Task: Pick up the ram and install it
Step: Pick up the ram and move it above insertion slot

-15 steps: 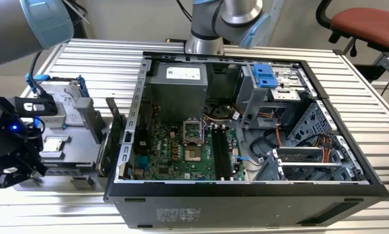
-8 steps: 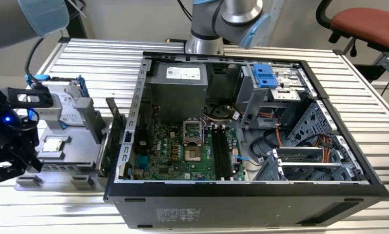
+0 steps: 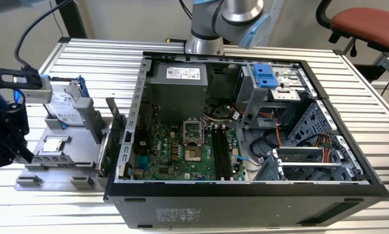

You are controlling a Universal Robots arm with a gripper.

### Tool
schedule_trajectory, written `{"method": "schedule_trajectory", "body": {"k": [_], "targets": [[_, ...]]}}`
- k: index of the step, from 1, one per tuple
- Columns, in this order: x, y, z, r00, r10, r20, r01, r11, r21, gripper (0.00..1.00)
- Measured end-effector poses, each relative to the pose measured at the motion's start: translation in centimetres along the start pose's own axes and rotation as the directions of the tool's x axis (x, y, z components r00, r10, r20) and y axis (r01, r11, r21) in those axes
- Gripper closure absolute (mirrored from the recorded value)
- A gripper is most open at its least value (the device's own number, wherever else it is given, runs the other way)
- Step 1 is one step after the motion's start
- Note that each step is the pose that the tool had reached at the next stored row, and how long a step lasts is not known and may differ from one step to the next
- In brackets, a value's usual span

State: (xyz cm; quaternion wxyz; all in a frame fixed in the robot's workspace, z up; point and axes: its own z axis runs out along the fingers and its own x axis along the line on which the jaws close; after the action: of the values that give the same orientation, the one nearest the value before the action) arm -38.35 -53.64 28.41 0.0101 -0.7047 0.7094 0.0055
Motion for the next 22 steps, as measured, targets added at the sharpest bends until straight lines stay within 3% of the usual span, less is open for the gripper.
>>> {"method": "schedule_trajectory", "body": {"k": [2, 5, 10, 22], "targets": [[-0.02, -0.01, -0.69, 1.0000, -0.001, 0.0001, 0.001, 1.0000, 0.0001, 1.00], [-0.02, -0.01, -1.06, 1.0000, 0.000, 0.0001, 0.000, 1.0000, 0.0001, 1.00], [-0.02, -0.01, -1.15, 0.9987, 0.052, -0.0003, -0.052, 0.9987, 0.0012, 1.00], [-0.04, -0.01, -1.46, 0.9987, 0.051, 0.0002, -0.051, 0.9987, 0.0014, 1.00]]}}
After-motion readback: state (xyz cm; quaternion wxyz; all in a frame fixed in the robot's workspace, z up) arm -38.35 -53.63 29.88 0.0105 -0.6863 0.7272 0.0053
